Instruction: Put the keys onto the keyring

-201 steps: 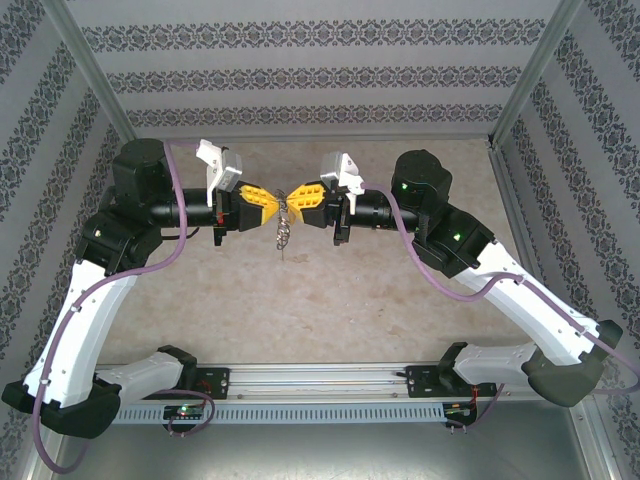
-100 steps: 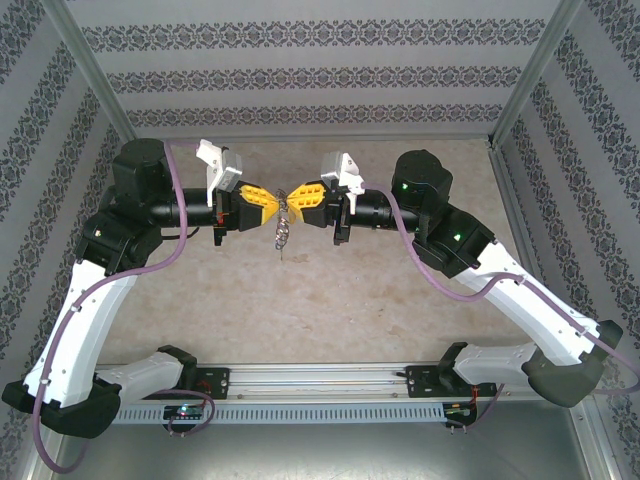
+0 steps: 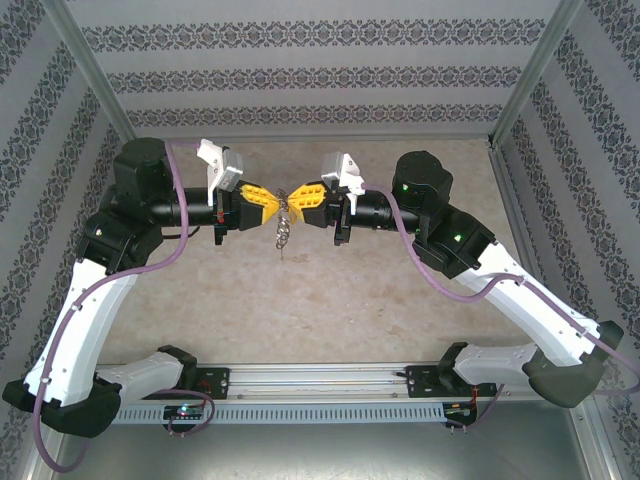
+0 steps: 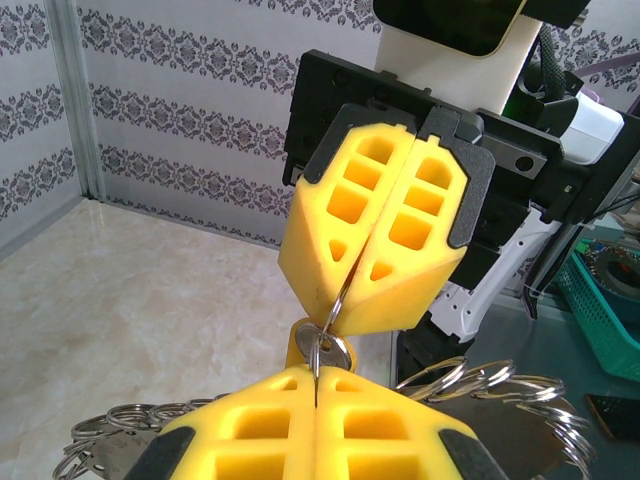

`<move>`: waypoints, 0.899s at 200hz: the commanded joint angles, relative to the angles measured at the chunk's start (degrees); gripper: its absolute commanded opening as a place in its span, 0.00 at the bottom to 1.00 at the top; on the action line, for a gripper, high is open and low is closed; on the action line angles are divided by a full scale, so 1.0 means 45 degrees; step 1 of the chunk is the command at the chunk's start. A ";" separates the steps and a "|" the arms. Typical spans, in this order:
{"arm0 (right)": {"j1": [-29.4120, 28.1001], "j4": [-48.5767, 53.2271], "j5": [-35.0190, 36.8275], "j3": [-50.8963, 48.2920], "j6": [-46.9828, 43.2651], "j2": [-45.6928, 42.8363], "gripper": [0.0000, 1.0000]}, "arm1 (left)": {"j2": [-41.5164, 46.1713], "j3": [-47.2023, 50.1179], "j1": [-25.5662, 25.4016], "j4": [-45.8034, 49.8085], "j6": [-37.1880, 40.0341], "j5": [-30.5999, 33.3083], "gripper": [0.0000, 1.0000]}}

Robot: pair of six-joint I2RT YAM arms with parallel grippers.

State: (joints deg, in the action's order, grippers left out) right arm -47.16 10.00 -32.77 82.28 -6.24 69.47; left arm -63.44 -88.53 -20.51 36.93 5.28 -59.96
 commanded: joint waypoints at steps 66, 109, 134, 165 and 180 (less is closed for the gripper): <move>-0.0151 -0.0328 0.0215 -0.0023 -0.0074 0.0060 0.00 | -0.0014 -0.0484 0.0102 -0.0180 0.0292 -0.0464 0.00; -0.0147 -0.0209 0.0681 0.0055 -0.0176 0.0118 0.00 | -0.0060 -0.0491 0.0099 -0.0237 0.0289 -0.0523 0.00; -0.0146 -0.0101 0.1246 0.0056 -0.0384 0.0052 0.00 | -0.0080 -0.0500 0.0089 -0.0267 0.0291 -0.0541 0.00; -0.0146 -0.0053 0.1347 0.0133 -0.0464 0.0060 0.00 | -0.0070 -0.0498 0.0088 -0.0257 0.0326 -0.0535 0.00; -0.0148 -0.0054 0.1218 0.0133 -0.0454 0.0057 0.00 | -0.0085 -0.0483 0.0100 -0.0262 0.0335 -0.0542 0.00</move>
State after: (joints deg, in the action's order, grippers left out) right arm -47.72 10.04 -29.21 82.28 -7.38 69.58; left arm -64.14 -88.53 -20.49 36.93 5.65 -59.88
